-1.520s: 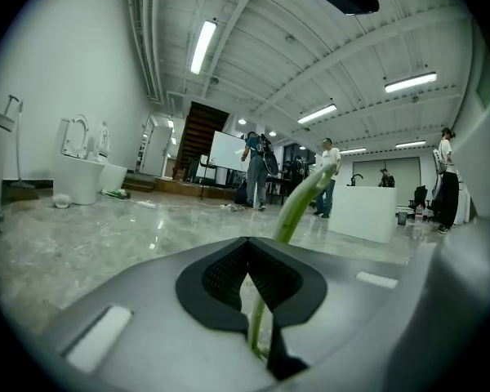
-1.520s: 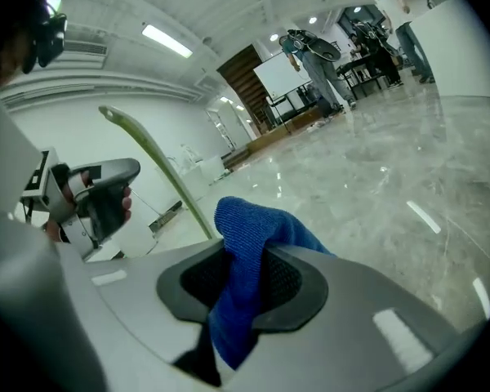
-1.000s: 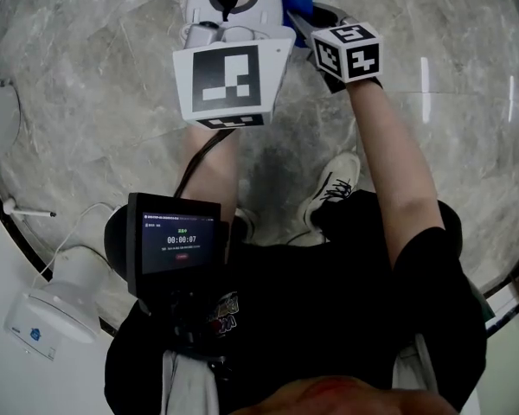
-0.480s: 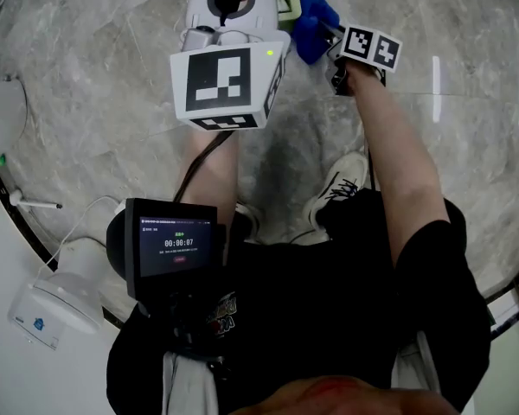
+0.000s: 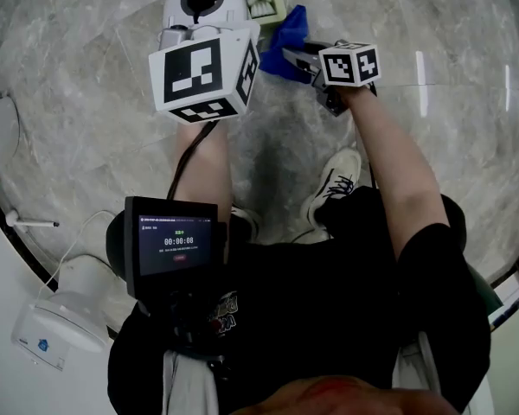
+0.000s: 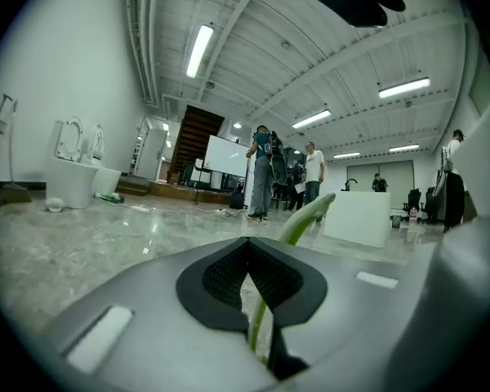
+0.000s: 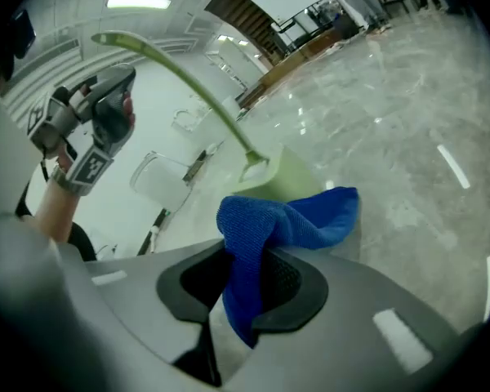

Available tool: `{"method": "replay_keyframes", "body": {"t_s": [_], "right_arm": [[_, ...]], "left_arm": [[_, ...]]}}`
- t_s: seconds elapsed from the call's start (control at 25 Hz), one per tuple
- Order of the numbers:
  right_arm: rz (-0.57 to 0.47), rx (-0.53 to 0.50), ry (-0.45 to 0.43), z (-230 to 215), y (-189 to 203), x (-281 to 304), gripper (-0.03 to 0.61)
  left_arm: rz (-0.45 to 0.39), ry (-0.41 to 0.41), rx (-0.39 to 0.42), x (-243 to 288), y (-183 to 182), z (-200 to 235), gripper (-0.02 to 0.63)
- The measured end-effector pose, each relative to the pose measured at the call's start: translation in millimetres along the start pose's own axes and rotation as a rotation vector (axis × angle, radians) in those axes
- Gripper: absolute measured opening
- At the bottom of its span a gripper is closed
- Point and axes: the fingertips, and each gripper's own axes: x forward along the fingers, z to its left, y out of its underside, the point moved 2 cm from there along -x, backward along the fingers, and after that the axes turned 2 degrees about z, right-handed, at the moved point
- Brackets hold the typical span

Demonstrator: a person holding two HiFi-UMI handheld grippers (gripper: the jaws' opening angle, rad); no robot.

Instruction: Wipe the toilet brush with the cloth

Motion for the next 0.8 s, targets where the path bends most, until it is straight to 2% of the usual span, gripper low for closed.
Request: {"method": "replay_keyframes", "body": {"t_s": [0.12,0.2,0.32,0.44,0.6,0.8], "right_arm": [[0.036,-0.009,-0.167,39.4,4.5,14.3,0.086],[-0.03,-0.036,-0.176,59.0,-12.4,23.3,0.086],[-0.193,-0.096,-0.01,63.3,-46.2,34.5,0.086],[-0.241,-0.135,0.127,53.8,-65.3,48.5,0.087],[-0.196,-0.136,0.203,54.5,-69.6,81.6,0.087],[-0.148,-0.122,0.216,55.0,-56.2,105.8,0.087]], "left_arm": [[-0.017,-0.011,-0.033,-2.9,-1.1,4.1,0.014],[-0.026,-0.026,0.0,-3.9,-2.7,4.5,0.014],[-0.034,-0.051,0.044,-6.7,-0.8,4.5,0.014],[-0.036,-0.054,0.047,-8.4,6.2,3.7,0.014],[-0.014,-0.093,0.077,-31.1,8.5,33.4,0.014],[-0.005,-0.133,0.002,-48.7,17.8,67.9,0.014]]}}
